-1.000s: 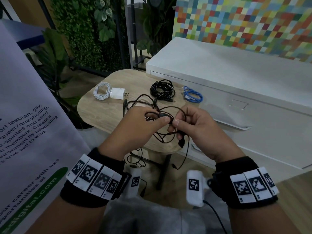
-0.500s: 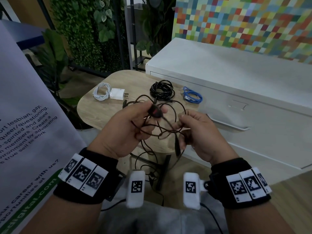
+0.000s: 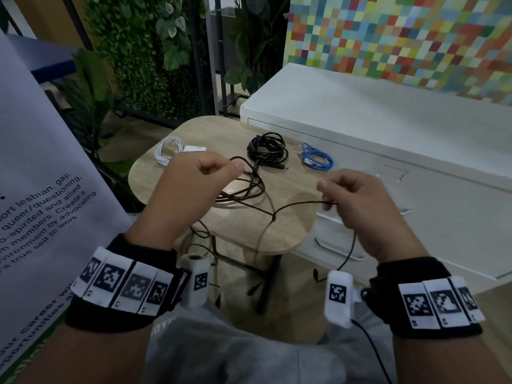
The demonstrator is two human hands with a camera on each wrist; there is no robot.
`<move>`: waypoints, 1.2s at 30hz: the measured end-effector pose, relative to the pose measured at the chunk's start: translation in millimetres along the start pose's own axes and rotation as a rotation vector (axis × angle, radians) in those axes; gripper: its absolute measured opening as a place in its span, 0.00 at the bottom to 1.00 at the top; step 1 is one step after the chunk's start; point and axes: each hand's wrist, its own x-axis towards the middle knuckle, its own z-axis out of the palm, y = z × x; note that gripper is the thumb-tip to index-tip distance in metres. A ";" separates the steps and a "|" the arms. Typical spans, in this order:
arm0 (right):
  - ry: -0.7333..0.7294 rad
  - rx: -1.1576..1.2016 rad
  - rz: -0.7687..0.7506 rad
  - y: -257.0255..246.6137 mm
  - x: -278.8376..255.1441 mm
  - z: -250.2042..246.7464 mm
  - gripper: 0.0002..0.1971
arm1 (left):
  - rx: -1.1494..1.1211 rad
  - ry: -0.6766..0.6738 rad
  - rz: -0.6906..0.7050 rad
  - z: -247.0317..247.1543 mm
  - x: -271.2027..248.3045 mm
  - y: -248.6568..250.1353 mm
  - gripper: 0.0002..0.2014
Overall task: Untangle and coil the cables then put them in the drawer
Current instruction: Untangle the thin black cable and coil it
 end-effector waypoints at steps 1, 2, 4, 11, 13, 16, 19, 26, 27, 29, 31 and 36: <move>0.036 -0.020 -0.014 1.7 1.3 -6.2 0.08 | 0.047 -0.024 -0.011 -4.4 0.9 -0.6 0.13; 0.065 -0.033 -0.019 3.5 2.4 -12.5 0.09 | 0.073 -0.065 -0.029 -9.4 1.0 0.9 0.15; 0.130 -0.062 -0.017 6.9 5.0 -24.3 0.12 | 0.090 -0.167 -0.073 -19.4 0.4 3.5 0.15; 0.227 -0.231 0.004 18.4 11.7 -41.9 0.08 | -0.013 0.107 -0.056 -23.0 11.5 -2.2 0.12; 0.161 -0.295 0.037 19.6 11.2 -35.9 0.06 | -0.053 0.135 -0.049 -12.4 10.7 5.6 0.17; 0.046 -0.318 -0.012 12.6 7.6 -17.3 0.06 | -0.022 -0.009 0.028 5.3 5.4 19.3 0.15; -0.196 -0.012 -0.122 -1.5 -0.4 13.7 0.12 | -0.068 -0.273 0.078 21.6 0.0 31.1 0.04; -0.372 0.174 -0.158 -14.4 -12.2 42.1 0.10 | 0.003 -0.463 0.146 14.8 -3.3 36.6 0.15; -0.349 0.165 -0.148 -13.2 -11.3 39.6 0.09 | 0.031 -0.452 0.137 10.7 -4.3 36.1 0.17; -0.278 0.202 -0.124 -9.0 -7.5 30.9 0.06 | 0.087 -0.392 0.117 1.6 -4.7 33.0 0.19; -0.225 0.295 -0.104 -4.1 -2.8 21.1 0.07 | 0.109 -0.305 0.088 -6.1 -2.6 28.1 0.19; -0.113 0.711 -0.046 0.4 2.7 2.0 0.13 | 0.166 -0.040 0.000 -13.1 8.4 8.0 0.14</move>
